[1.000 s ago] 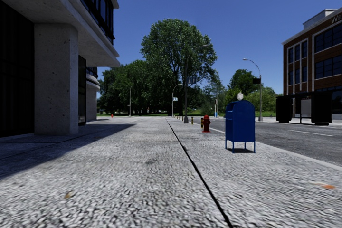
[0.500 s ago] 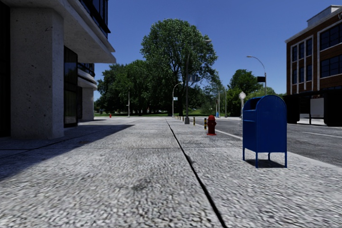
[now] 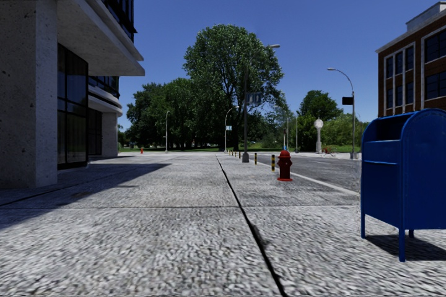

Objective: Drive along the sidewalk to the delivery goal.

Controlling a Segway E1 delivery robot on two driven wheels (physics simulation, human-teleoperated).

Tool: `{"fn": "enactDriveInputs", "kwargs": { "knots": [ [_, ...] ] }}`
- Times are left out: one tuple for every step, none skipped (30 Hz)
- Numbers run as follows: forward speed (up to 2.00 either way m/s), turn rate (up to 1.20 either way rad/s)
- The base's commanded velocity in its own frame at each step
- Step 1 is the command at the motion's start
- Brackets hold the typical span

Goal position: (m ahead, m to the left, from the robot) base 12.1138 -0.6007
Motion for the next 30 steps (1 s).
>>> {"fn": "enactDriveInputs", "kwargs": {
  "knots": [
    [2.0,0.0],
    [2.0,0.0],
    [2.0,0.0],
    [2.0,0.0],
    [2.0,0.0],
    [2.0,0.0],
    [2.0,0.0],
    [2.0,0.0],
    [2.0,0.0],
    [2.0,0.0],
    [2.0,0.0],
    [2.0,0.0],
    [2.0,0.0],
    [2.0,0.0],
    [2.0,0.0],
    [2.0,0.0],
    [2.0,0.0],
    [2.0,0.0],
    [2.0,0.0],
    [2.0,0.0],
    [2.0,0.0],
    [2.0,0.0],
    [2.0,0.0],
    [2.0,0.0],
    [2.0,0.0],
    [2.0,0.0],
    [2.0,0.0],
    [2.0,0.0],
    [2.0,0.0],
    [2.0,0.0]
  ]
}}
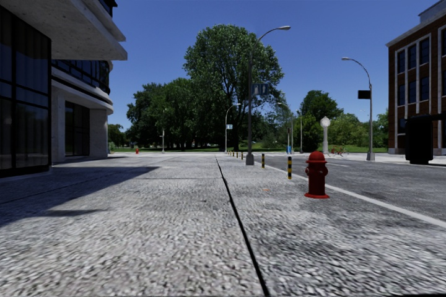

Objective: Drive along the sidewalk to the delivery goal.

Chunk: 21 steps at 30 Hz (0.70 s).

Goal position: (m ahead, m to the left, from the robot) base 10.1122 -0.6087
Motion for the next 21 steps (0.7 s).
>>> {"fn": "enactDriveInputs", "kwargs": {
  "knots": [
    [2.0,0.0],
    [2.0,0.0],
    [2.0,0.0],
    [2.0,0.0],
    [2.0,0.0],
    [2.0,0.0],
    [2.0,0.0],
    [2.0,0.0],
    [2.0,0.0],
    [2.0,0.0],
    [2.0,0.0],
    [2.0,0.0],
    [2.0,0.0],
    [2.0,0.0],
    [2.0,0.0],
    [2.0,0.0],
    [2.0,0.0],
    [2.0,0.0],
    [2.0,0.0],
    [2.0,0.0],
    [2.0,0.0]
  ]
}}
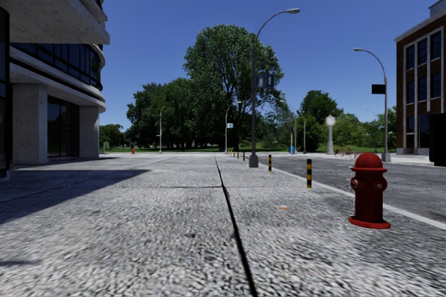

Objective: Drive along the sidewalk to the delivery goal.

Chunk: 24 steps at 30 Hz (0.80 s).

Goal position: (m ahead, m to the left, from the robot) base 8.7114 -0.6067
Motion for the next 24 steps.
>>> {"fn": "enactDriveInputs", "kwargs": {
  "knots": [
    [2.0,0.0],
    [2.0,0.0],
    [2.0,0.0],
    [2.0,0.0],
    [2.0,0.0],
    [2.0,0.0],
    [2.0,0.0],
    [2.0,0.0],
    [2.0,0.0],
    [2.0,0.0],
    [2.0,0.0],
    [2.0,0.0],
    [2.0,0.0],
    [2.0,0.0],
    [2.0,0.0],
    [2.0,0.0],
    [2.0,0.0],
    [2.0,-0.01],
    [2.0,-0.07],
    [2.0,-0.15],
    [2.0,-0.15],
    [2.0,-0.19],
    [2.0,-0.2],
    [2.0,-0.2]
  ]
}}
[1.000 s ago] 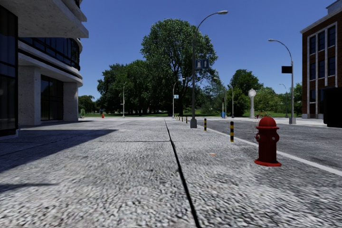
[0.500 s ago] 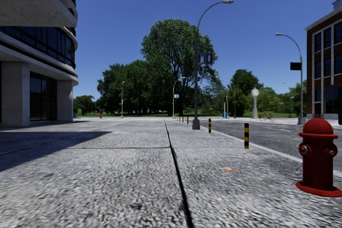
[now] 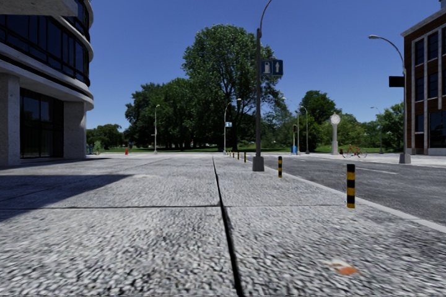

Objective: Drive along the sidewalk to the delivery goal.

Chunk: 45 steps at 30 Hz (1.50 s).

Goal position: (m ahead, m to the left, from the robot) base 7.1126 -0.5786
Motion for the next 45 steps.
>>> {"fn": "enactDriveInputs", "kwargs": {
  "knots": [
    [2.0,-0.2],
    [2.0,-0.2],
    [2.0,-0.21],
    [2.0,-0.21],
    [2.0,-0.22],
    [2.0,-0.23],
    [2.0,-0.23],
    [2.0,-0.23],
    [2.0,-0.23],
    [2.0,-0.24],
    [2.0,-0.24],
    [2.0,-0.24],
    [2.0,-0.24],
    [2.0,-0.24],
    [2.0,-0.24],
    [2.0,-0.25],
    [2.0,-0.25],
    [2.0,-0.25],
    [2.0,-0.25],
    [2.0,-0.25],
    [2.0,-0.25],
    [2.0,-0.25],
    [2.0,-0.25],
    [2.0,-0.25],
    [2.0,-0.25],
    [2.0,-0.25],
    [2.0,-0.25],
    [2.0,-0.25],
    [2.0,-0.25],
    [2.0,-0.25],
    [2.0,-0.25],
    [2.0,-0.25],
    [2.0,-0.25],
    [2.0,-0.25],
    [2.0,-0.25],
    [2.0,-0.25],
    [2.0,-0.23],
    [2.0,-0.23],
    [2.0,-0.03],
    [2.0,0.0],
    [2.0,0.0],
    [2.0,0.0],
    [2.0,0.0],
    [2.0,0.0],
    [2.0,0.0]
  ]
}}
